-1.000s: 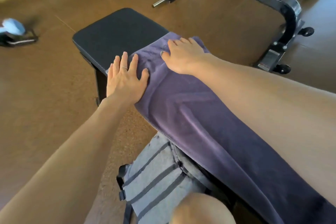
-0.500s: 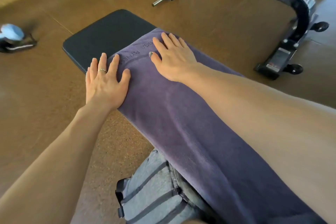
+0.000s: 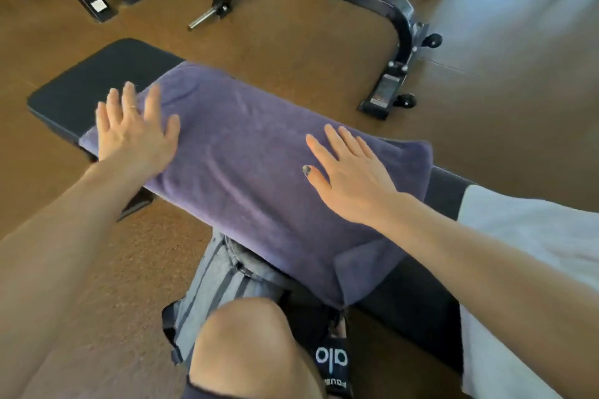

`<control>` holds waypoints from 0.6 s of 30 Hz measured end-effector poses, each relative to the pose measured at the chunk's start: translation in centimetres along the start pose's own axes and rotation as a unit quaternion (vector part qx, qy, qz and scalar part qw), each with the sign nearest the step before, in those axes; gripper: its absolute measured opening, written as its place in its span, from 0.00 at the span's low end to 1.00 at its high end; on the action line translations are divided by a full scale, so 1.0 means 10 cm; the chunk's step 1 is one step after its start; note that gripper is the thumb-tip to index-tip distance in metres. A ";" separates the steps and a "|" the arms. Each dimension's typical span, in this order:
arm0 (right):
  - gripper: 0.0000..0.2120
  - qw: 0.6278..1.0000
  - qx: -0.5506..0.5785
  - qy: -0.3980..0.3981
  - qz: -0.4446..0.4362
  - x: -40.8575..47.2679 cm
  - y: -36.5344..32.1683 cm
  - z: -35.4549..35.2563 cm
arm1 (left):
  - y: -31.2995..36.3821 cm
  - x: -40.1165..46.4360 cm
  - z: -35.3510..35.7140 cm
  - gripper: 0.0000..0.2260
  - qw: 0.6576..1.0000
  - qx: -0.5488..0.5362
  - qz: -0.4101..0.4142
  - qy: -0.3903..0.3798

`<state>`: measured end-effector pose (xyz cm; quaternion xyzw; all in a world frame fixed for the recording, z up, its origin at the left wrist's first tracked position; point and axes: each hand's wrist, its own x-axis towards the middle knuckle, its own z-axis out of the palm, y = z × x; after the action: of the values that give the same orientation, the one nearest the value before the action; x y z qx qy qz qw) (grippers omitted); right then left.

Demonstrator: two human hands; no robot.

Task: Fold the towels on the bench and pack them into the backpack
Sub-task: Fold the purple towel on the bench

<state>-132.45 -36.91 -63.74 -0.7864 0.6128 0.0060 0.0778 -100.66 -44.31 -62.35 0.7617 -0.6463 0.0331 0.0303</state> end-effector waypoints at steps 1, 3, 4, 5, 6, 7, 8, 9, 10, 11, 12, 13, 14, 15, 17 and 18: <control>0.29 1.000 -0.002 -0.006 0.022 -0.13 0.09 0.00 | 0.26 -0.15 -0.12 0.27 0.997 -0.048 0.054 0.005; 0.28 0.998 -0.001 -0.017 0.058 -0.33 0.23 -0.01 | 0.82 -0.57 -0.32 0.23 0.975 -0.147 0.156 -0.060; 0.27 0.998 -0.002 -0.015 0.066 -0.42 0.30 -0.03 | 1.07 -0.81 -0.39 0.21 0.958 -0.157 0.212 -0.113; 0.26 0.998 -0.003 -0.010 0.066 -0.50 0.36 -0.05 | 1.30 -1.05 -0.43 0.20 0.938 -0.148 0.267 -0.162; 0.25 0.998 -0.003 -0.005 0.061 -0.58 0.42 -0.07 | 1.49 -1.28 -0.47 0.20 0.918 -0.132 0.313 -0.203; 0.24 0.998 0.000 -0.003 0.056 -0.66 0.48 -0.10 | 1.64 -1.48 -0.49 0.21 0.900 -0.113 0.347 -0.238; 0.24 0.999 0.005 -0.004 0.053 -0.72 0.53 -0.11 | 1.75 -1.63 -0.50 0.21 0.887 -0.090 0.368 -0.262; 0.24 0.998 0.011 -0.003 0.055 -0.80 0.58 -0.13 | 1.84 -1.77 -0.50 0.20 0.880 -0.071 0.383 -0.272; 0.24 0.998 0.021 0.000 0.061 -0.86 0.61 -0.14 | 1.91 -1.88 -0.49 0.19 0.877 -0.062 0.392 -0.273; 0.24 0.997 0.038 0.007 0.072 -0.90 0.65 -0.14 | 1.95 -1.97 -0.48 0.19 0.874 -0.064 0.397 -0.271; 0.25 0.994 0.062 0.015 0.092 -0.94 0.67 -0.15 | 1.98 -2.05 -0.47 0.18 0.872 -0.070 0.399 -0.274; 0.25 0.988 0.093 0.025 0.119 -0.96 0.71 -0.16 | 2.00 -2.11 -0.45 0.17 0.872 -0.076 0.396 -0.278; 0.25 0.979 0.128 0.034 0.153 -0.96 0.75 -0.16 | 2.01 -2.17 -0.44 0.16 0.873 -0.078 0.393 -0.278; 0.25 0.968 0.158 0.038 0.189 -0.95 0.80 -0.16 | 2.01 -2.22 -0.45 0.15 0.874 -0.079 0.393 -0.274; 0.27 0.946 0.208 0.033 0.246 -0.91 0.91 -0.18 | 2.00 -2.29 -0.48 0.14 0.873 -0.097 0.388 -0.281; 0.28 0.932 0.244 0.030 0.266 -0.89 0.95 -0.21 | 1.98 -2.31 -0.50 0.14 0.869 -0.115 0.381 -0.293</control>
<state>-144.02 -30.89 -61.87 -0.5517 0.7840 -0.1463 0.2443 -124.01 -24.40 -59.34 0.4223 -0.8647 -0.2571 -0.0883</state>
